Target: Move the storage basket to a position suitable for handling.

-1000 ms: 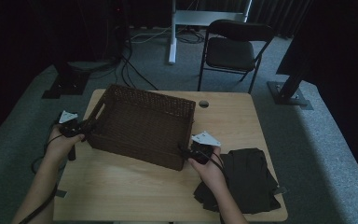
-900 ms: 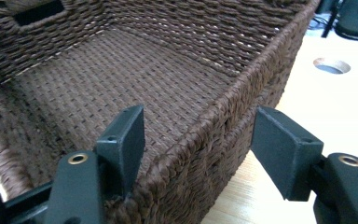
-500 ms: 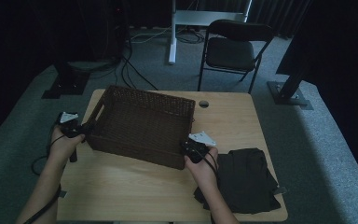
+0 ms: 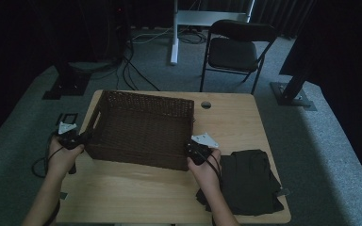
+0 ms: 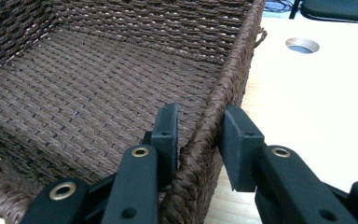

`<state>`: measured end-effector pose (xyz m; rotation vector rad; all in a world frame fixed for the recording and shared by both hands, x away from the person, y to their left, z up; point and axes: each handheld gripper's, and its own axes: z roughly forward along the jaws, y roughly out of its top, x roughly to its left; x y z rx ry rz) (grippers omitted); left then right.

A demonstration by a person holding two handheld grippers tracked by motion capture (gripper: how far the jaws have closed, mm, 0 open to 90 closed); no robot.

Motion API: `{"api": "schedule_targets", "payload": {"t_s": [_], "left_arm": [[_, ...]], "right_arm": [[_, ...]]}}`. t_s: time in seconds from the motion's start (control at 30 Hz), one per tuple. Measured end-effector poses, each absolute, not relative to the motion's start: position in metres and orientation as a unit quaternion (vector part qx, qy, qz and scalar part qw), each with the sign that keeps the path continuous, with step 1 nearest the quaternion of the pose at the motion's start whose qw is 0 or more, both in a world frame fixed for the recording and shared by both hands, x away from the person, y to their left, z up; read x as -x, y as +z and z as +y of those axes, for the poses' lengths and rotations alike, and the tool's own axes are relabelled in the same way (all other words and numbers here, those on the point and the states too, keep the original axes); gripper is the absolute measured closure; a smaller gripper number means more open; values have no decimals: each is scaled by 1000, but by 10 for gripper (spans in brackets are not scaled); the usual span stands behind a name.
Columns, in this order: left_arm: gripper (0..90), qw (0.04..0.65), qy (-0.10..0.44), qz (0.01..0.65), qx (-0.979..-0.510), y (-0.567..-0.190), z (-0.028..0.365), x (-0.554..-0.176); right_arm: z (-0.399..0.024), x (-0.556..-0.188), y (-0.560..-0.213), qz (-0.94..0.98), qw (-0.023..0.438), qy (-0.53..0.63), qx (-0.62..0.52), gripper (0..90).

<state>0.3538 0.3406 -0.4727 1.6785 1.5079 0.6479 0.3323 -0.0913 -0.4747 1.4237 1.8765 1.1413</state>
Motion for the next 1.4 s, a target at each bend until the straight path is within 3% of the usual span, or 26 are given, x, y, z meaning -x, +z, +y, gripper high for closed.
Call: {"api": "schedule_targets", "payload": {"t_s": [0.77, 1.4], "left_arm": [[792, 386, 264, 611, -639, -474, 345, -283], [786, 383, 259, 604, -648, -474, 350, -266]], "right_arm": [[-92, -308, -475, 721, 234, 435, -485, 689], [-88, -286, -476, 717, 228, 438, -491, 690]]}}
